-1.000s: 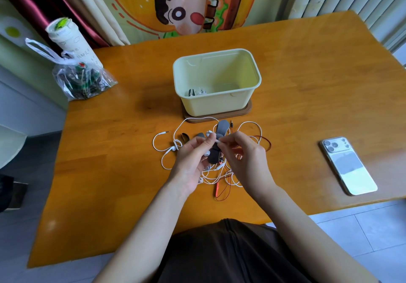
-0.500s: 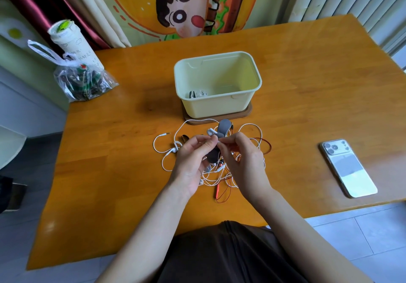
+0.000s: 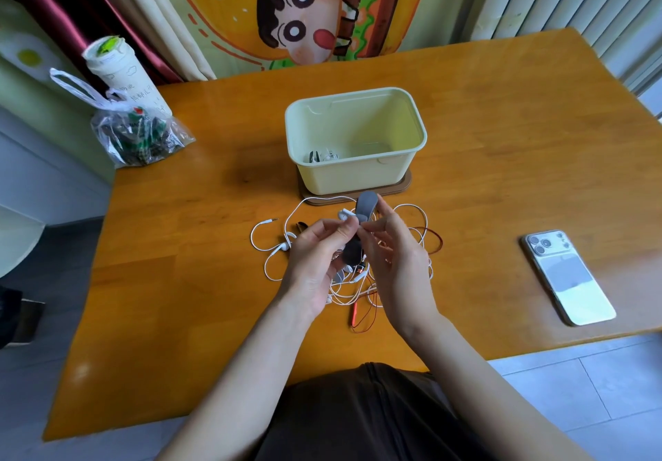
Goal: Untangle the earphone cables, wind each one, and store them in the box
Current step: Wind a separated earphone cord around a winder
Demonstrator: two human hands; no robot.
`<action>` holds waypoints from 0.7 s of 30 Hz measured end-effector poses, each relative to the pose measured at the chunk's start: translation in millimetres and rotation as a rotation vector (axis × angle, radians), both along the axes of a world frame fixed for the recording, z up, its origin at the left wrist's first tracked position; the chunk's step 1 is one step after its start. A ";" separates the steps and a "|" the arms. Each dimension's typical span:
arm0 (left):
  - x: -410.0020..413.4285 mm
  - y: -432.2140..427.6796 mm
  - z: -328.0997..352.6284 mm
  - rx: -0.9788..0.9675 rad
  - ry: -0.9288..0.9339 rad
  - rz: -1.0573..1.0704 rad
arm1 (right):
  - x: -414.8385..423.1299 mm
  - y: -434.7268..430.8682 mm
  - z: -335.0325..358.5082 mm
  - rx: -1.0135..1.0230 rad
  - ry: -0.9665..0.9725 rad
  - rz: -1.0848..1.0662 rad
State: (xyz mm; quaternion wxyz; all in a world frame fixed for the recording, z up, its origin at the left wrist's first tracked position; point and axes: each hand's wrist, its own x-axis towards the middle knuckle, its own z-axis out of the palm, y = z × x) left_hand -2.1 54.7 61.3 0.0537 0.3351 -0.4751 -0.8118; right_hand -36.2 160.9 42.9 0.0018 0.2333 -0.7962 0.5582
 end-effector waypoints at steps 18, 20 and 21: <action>-4.3 0.5 -1.7 -0.018 -0.096 0.010 | -11.0 5.4 -9.4 0.107 0.279 0.014; -3.6 1.5 -3.8 -0.016 -0.118 0.021 | -9.7 3.5 -10.1 0.135 0.286 0.007; -3.4 2.1 -4.9 -0.014 -0.129 0.028 | -8.9 3.1 -10.4 0.147 0.287 -0.001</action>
